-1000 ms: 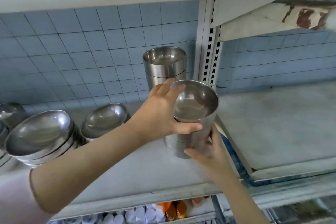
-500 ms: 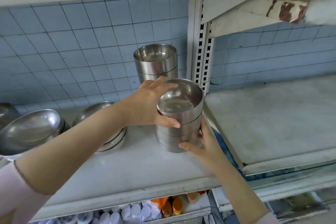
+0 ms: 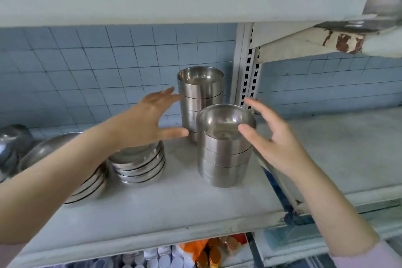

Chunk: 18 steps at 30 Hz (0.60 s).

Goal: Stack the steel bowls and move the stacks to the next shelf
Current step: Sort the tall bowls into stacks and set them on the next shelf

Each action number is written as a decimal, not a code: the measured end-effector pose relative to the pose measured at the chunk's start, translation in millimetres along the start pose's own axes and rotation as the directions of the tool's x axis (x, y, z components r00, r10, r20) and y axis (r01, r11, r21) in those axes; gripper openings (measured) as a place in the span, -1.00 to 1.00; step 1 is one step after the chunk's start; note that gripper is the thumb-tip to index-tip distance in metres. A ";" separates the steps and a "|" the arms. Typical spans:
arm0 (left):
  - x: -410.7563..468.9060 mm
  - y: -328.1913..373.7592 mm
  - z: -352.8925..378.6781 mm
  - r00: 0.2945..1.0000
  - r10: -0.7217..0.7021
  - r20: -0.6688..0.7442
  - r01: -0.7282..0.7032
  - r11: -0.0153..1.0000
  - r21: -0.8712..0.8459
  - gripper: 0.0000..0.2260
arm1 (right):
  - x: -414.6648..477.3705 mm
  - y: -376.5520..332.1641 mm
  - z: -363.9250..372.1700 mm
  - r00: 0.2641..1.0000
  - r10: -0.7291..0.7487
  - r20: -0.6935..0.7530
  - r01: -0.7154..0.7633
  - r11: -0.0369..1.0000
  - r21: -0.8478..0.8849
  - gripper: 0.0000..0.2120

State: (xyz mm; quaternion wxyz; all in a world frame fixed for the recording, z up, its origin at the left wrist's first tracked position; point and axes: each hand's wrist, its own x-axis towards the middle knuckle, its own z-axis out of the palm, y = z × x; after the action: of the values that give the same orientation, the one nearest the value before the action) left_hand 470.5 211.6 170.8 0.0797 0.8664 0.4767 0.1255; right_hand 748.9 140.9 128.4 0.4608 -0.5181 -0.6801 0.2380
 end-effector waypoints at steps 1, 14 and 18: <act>-9.0 -14.4 -9.0 1.000 -0.012 -0.019 0.012 0.999 0.031 -0.16 | 9.3 -16.3 4.8 0.998 -0.053 0.021 0.054 0.998 -0.038 -0.43; -234.1 -249.2 -136.8 0.858 -0.461 -0.227 0.494 0.861 0.122 -0.06 | 131.2 -184.1 263.7 0.812 -0.244 0.531 0.407 0.888 -0.213 -0.39; -292.5 -309.9 -149.0 0.815 -0.545 -0.197 0.570 0.815 0.105 0.01 | 154.8 -217.5 355.6 0.756 -0.218 0.618 0.438 0.870 -0.229 -0.42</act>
State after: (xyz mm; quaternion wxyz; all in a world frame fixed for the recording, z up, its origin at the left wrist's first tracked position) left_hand 26.6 131.9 191.9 0.0060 0.6789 0.7232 0.1262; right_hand 326.7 262.5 197.3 0.1666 -0.3675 -0.8994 0.1679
